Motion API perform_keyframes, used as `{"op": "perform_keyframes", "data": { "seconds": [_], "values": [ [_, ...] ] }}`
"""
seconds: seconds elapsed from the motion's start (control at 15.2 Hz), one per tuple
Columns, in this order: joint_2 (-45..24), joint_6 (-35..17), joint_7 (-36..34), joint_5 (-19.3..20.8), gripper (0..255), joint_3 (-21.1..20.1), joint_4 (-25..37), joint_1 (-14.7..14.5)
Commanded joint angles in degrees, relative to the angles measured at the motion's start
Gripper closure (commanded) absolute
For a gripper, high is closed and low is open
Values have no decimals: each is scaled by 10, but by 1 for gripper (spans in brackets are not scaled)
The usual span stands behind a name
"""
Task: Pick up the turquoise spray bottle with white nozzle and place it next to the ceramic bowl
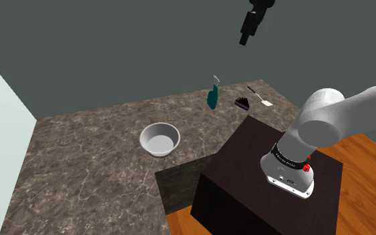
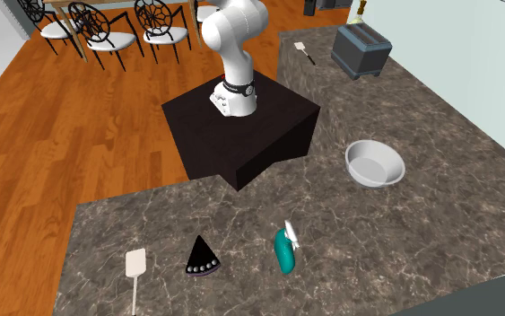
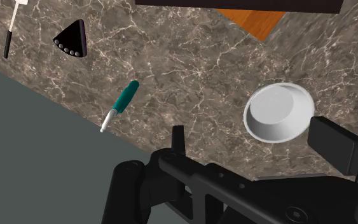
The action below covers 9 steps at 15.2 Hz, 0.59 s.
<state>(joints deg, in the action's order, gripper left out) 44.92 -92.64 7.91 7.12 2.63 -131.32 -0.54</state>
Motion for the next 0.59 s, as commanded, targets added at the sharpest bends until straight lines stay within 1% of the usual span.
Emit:
{"op": "perform_keyframes", "data": {
  "seconds": [0.0, 0.53],
  "values": [
    [0, 0, 0, 0, 0, 0, 0, 0],
    [-79, -143, 5, 26, 0, 49, -64, 25]
  ]
}}
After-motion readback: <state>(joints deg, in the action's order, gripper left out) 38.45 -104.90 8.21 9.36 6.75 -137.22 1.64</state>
